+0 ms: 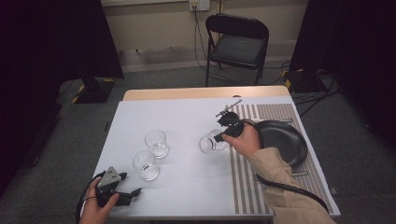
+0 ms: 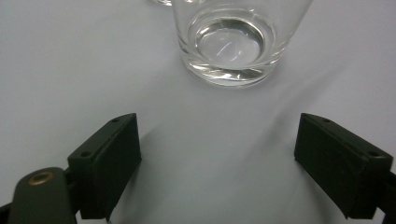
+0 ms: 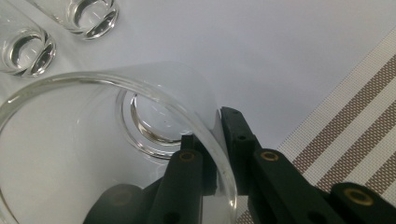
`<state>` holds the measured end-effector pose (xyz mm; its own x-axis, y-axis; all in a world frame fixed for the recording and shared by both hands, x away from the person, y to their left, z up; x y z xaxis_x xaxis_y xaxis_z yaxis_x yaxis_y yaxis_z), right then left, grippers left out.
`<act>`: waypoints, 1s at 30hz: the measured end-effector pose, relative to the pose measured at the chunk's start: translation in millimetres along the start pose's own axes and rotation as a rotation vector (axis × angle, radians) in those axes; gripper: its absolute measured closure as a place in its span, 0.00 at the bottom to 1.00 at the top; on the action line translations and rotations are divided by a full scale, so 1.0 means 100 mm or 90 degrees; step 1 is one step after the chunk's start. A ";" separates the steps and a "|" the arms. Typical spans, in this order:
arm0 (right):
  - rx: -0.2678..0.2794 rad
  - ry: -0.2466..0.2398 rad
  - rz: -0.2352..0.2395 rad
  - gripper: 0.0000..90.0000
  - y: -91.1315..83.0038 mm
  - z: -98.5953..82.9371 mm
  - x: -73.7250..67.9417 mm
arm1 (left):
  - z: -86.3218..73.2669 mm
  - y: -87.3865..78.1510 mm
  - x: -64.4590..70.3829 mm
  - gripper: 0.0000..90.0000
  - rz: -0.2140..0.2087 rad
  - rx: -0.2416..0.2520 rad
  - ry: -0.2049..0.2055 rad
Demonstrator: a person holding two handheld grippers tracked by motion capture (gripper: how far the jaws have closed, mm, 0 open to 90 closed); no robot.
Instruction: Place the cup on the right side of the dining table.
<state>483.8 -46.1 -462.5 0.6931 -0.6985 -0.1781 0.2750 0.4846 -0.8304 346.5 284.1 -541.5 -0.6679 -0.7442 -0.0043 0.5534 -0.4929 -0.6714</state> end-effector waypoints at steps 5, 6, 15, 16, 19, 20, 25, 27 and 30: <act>0.004 0.009 -0.006 0.94 -0.02 -0.01 0.07 | 0.00 0.00 0.00 0.15 0.000 0.000 0.000; 0.004 0.009 -0.006 0.94 -0.02 -0.01 0.07 | 0.00 0.00 0.00 0.15 0.000 0.000 0.000; 0.006 0.020 -0.015 0.94 -0.02 -0.02 0.16 | 0.00 0.00 0.00 0.15 0.000 0.000 0.000; 0.006 0.020 -0.015 0.94 -0.02 -0.02 0.16 | 0.00 0.00 0.00 0.15 0.000 0.000 0.000; 0.003 0.023 -0.015 0.94 -0.02 -0.03 0.19 | 0.00 0.00 0.00 0.15 0.000 0.000 0.000; 0.005 0.025 -0.014 0.94 -0.02 -0.04 0.20 | 0.00 0.00 0.00 0.15 0.000 0.000 0.000; 0.005 0.027 -0.015 0.94 -0.03 -0.05 0.23 | 0.00 0.00 0.00 0.15 0.000 0.000 0.000; 0.004 0.025 -0.016 0.94 -0.03 -0.05 0.24 | 0.00 0.00 0.00 0.15 0.000 0.000 0.000; 0.004 0.028 -0.015 0.94 -0.03 -0.05 0.25 | 0.00 0.00 0.00 0.15 0.000 0.000 0.000</act>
<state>497.0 -67.5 -467.1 0.6561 -0.7323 -0.1823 0.2949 0.4713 -0.8312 346.6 284.1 -541.5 -0.6679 -0.7442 -0.0045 0.5533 -0.4925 -0.6718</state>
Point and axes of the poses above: each handheld gripper's, and its own axes: y roughly forward along the jaws, z roughly out of its top, x roughly to its right, the point moved 9 cm from there along y, roughly forward along the jaws
